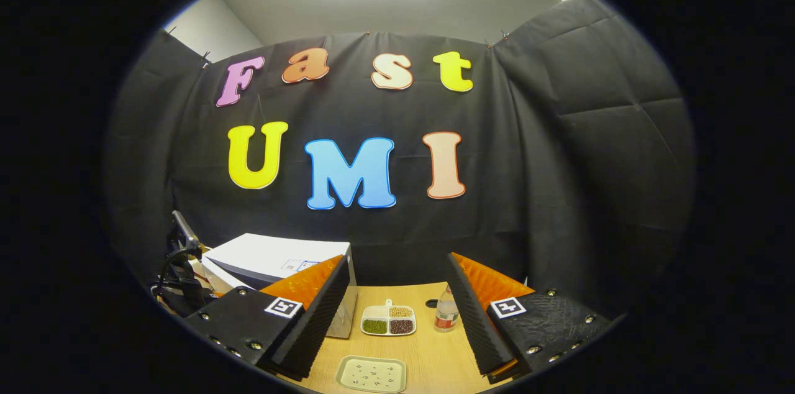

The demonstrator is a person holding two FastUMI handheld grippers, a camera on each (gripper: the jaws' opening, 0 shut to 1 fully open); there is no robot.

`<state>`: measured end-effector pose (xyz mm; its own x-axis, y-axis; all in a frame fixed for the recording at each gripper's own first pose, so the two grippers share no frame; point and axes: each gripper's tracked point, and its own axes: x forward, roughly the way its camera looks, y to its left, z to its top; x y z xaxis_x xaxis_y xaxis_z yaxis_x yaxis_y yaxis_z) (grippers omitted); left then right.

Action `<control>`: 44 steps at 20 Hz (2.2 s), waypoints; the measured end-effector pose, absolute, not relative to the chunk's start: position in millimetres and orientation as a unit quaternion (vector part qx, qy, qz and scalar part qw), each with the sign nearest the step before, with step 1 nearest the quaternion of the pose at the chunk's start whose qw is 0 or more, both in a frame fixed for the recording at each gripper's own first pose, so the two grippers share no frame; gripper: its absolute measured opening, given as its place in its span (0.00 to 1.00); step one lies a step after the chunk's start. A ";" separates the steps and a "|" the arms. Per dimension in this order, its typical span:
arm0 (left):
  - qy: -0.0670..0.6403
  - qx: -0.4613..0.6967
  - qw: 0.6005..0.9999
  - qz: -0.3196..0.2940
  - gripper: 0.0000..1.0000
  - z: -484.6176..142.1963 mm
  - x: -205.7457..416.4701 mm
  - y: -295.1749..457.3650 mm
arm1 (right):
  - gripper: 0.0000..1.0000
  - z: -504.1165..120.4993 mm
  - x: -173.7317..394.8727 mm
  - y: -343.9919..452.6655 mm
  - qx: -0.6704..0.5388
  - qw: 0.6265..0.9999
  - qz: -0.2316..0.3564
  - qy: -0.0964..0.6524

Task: Open the microwave oven with the left hand, put the food in, and close the microwave oven.

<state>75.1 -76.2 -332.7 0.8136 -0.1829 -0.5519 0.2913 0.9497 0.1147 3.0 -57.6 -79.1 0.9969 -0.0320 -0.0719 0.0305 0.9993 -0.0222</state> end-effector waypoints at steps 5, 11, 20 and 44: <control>0.279 0.058 0.950 -0.128 0.07 -335.4 98.3 -90.2 | 0.94 -79.6 7.1 -56.6 -0.004 0.999 -0.017 0.039; 0.280 0.009 0.953 -0.118 0.07 -340.3 126.4 -90.1 | 0.95 -83.7 13.8 -71.5 0.003 0.998 -0.031 0.046; 0.280 -0.021 0.953 -0.115 0.07 -343.2 143.2 -100.5 | 0.94 -91.7 27.1 -86.8 0.031 0.997 -0.042 0.049; 0.229 -0.005 0.971 -0.071 0.07 -291.4 154.1 -63.6 | 0.95 -96.3 50.8 -61.3 0.027 0.998 -0.002 0.059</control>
<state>154.1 -63.6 -291.4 0.8848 -0.1400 -0.4444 0.1357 0.9899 -0.0415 50.8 -61.3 -96.3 0.9930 -0.0015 -0.1183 0.0079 0.9985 0.0536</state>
